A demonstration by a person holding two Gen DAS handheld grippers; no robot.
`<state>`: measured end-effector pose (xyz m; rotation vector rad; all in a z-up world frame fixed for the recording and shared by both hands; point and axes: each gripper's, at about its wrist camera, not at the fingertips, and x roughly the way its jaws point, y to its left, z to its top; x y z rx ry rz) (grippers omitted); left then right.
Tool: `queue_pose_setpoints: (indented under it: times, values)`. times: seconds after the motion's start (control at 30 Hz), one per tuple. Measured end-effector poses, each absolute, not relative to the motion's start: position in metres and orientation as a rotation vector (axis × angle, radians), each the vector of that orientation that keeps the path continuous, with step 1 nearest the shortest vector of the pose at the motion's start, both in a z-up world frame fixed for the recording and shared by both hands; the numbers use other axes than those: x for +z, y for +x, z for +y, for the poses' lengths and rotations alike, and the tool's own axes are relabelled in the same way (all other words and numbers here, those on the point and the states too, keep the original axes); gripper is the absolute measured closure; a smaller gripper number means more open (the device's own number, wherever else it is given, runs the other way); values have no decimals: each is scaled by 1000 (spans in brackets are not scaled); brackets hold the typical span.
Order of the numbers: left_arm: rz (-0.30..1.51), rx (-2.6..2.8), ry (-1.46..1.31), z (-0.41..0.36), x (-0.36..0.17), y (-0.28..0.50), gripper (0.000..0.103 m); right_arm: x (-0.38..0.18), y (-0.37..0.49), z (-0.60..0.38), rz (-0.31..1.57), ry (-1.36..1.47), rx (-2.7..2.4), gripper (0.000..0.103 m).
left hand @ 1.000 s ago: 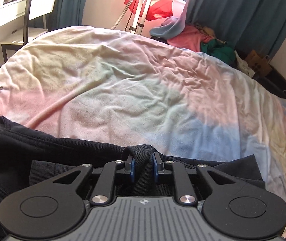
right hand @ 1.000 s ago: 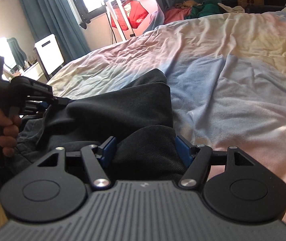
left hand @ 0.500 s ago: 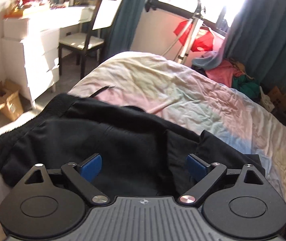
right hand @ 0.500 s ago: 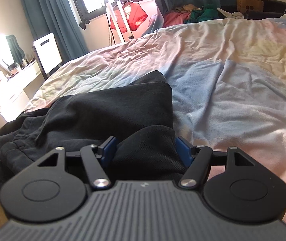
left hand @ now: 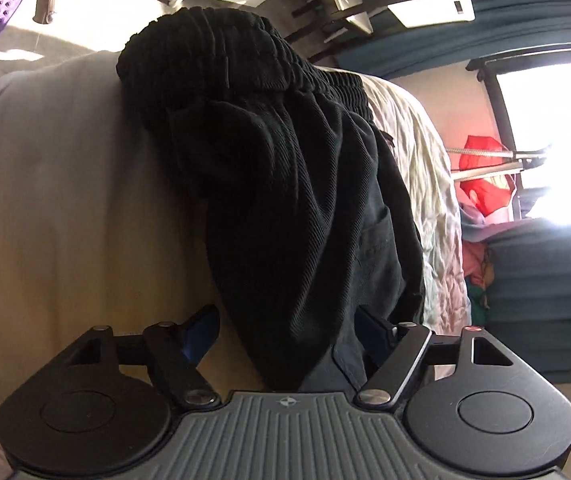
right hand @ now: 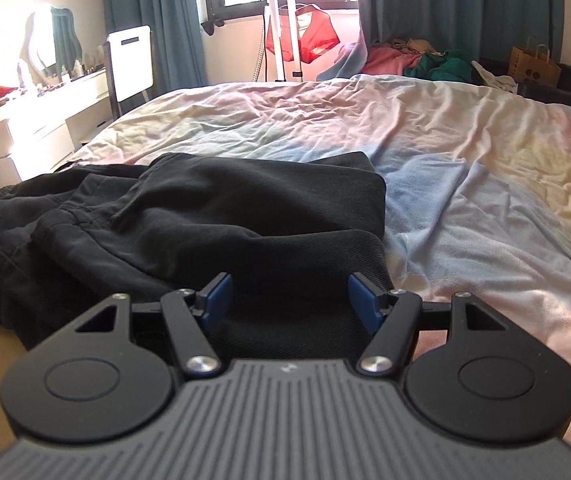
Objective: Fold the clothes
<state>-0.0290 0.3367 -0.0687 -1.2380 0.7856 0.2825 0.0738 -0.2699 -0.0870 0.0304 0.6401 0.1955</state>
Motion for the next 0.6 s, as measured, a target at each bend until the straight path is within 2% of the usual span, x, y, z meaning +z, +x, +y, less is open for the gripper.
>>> queue_pose_setpoints:
  times: [0.1,0.17,0.2,0.23,0.33,0.53,0.6]
  values:
    - [718,295,-1294,350,-75,-25,35,-93,75,-266,658,-1,191,37]
    - [705,316,-1276,357,-74,-19,46,-92,76,-266,663,-4,192,36]
    - [703,325,-1256,359,-73,-16,56,-92,77,-266,665,-3,194,36]
    - [704,336,-1228,360,-71,-13,61,-88,76,-268,663,8,198,36]
    - [697,369,-1179,362,-68,-8,70,-77,73,-276,638,50,218,37]
    - [643,395,-999,353,-48,-3,76,-62,73,-273,500,92,243,37]
    - [622,396,-947,350,-41,-4,77,-69,83,-262,516,62,260,37]
